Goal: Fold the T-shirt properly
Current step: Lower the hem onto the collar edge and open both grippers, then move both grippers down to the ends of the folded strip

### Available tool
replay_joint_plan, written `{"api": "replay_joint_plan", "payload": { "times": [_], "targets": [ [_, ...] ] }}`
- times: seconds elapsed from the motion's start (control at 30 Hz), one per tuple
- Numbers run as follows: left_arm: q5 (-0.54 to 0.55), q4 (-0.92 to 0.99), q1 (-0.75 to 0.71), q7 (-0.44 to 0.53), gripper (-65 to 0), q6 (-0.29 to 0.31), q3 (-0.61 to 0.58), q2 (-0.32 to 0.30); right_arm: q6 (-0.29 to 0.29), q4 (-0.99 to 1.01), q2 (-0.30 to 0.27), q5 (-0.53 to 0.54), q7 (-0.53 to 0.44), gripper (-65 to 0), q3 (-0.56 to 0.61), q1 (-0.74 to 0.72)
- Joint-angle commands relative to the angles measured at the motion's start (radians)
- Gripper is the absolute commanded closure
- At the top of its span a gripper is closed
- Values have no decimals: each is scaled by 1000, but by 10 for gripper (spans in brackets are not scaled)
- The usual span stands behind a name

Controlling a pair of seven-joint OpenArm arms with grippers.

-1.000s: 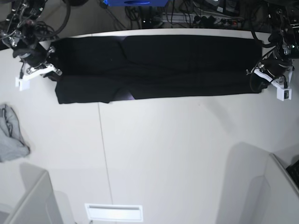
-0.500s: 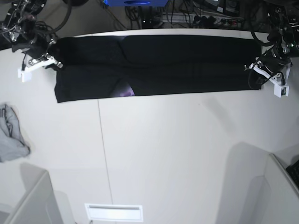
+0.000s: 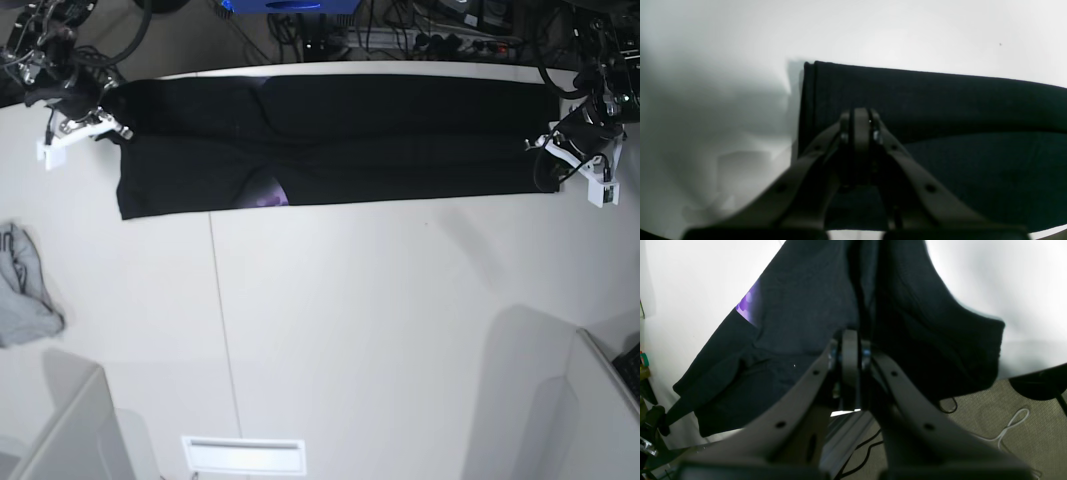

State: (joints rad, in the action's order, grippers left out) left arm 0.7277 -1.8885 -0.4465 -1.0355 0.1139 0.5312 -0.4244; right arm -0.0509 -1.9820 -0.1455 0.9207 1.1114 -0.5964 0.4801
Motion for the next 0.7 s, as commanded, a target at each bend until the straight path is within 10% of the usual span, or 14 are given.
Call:
{"api": "replay_joint_plan", "payload": {
  "times": [0.0,0.13,0.37,0.47,0.53,0.63,0.67],
  "targets": [
    [3,-12,2,19,0,8,8,-18,4,-13,-13,13,-12,0,-9,1],
    [3,-12,4,19,-179,8,8,-18,4,-13,-13,-7,-14,-165,-10,1],
    [11,-16,4,21,-482,10,109,9,16,-20,-12,-119,-129,-174,3,4],
    [11,-18,7,21,-410,10,128,45,112,-17,-18,-119,-165,-111,46,2],
    [10,-12,2,21,-272,10,128,74,190,-15,-13,-119,-173,0,65,-2],
    [2,4,2,21,0,10,129,120,199,3,-1,-131,-178,0,102,-7],
    [2,20,2,21,0,10,125,129,199,16,10,-145,-179,0,111,-10]
  ]
}}
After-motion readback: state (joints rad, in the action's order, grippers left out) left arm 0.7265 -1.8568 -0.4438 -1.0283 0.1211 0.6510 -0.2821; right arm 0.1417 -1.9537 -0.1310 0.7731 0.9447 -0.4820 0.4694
